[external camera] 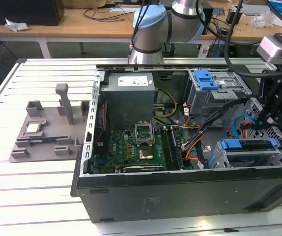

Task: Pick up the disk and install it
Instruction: 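Insert the first disk wire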

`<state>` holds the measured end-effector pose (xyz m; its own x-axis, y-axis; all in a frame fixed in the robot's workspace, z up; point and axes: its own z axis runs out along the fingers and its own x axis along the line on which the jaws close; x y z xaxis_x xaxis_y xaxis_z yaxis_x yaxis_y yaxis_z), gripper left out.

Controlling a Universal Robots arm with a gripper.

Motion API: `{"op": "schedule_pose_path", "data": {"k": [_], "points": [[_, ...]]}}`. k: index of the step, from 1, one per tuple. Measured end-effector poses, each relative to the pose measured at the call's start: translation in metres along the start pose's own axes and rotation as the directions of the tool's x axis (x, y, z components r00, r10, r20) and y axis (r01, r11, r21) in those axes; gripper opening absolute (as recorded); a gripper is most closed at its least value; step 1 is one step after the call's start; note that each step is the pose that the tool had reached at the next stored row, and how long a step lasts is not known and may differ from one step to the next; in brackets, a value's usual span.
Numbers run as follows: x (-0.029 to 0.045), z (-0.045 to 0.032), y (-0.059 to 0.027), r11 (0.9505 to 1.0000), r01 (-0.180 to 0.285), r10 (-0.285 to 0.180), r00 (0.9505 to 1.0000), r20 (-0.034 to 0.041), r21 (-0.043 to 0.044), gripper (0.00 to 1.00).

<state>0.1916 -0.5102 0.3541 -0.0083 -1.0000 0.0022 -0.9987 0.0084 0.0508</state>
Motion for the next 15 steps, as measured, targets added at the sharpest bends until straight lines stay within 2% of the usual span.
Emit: {"op": "schedule_pose_path", "data": {"k": [2,7,15], "points": [[0.0000,0.0001,0.0000,1.0000,0.000,0.000,1.0000,0.0000,0.0000,0.17],[0.0011,0.0005,0.0000,1.0000,0.000,0.000,1.0000,-0.0003,-0.0001,0.17],[0.0208,0.0003,-0.0003,1.0000,-0.001,0.001,0.9998,-0.0192,0.0001,0.17]]}}
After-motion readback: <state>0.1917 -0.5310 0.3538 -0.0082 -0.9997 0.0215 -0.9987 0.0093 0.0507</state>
